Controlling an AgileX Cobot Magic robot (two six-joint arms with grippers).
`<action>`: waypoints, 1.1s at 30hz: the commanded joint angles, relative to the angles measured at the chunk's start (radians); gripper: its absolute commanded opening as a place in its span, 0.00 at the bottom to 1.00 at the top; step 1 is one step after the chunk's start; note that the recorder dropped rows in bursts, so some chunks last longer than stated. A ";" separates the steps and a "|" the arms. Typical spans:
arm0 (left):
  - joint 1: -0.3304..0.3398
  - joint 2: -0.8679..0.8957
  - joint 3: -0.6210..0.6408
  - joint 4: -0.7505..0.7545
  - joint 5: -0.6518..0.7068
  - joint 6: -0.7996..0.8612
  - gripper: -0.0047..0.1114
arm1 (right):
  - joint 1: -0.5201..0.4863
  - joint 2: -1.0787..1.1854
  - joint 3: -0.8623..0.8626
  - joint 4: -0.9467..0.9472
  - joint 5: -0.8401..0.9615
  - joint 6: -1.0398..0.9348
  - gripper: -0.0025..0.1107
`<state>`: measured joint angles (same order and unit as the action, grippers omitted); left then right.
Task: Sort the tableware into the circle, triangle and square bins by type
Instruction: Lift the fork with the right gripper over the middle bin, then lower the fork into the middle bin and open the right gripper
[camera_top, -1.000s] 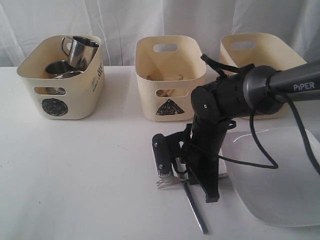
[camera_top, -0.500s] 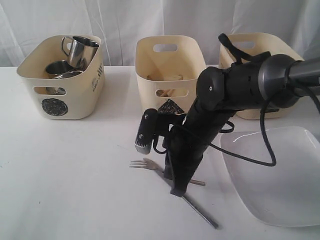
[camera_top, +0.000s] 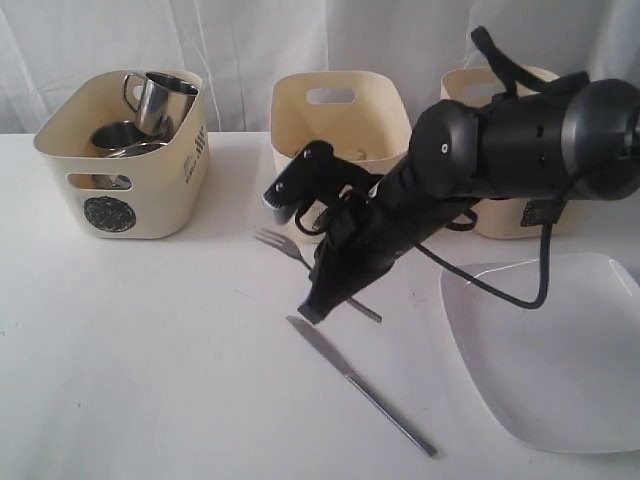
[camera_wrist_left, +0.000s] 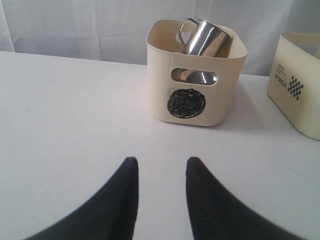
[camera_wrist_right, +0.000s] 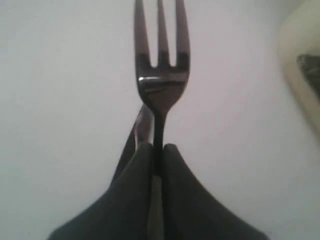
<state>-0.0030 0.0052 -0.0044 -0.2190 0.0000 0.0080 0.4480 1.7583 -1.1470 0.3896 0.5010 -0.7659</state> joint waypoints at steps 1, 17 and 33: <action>0.002 -0.005 0.004 -0.005 0.000 -0.008 0.36 | -0.009 -0.061 0.001 0.009 -0.152 0.047 0.02; 0.002 -0.005 0.004 -0.005 0.000 -0.008 0.36 | -0.079 -0.079 0.001 0.025 -0.760 0.169 0.02; 0.002 -0.005 0.004 -0.005 0.000 -0.008 0.36 | -0.111 0.132 -0.197 0.014 -0.785 0.161 0.02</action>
<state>-0.0012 0.0052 -0.0044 -0.2190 0.0000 0.0080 0.3483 1.8625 -1.3039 0.4089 -0.2652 -0.6032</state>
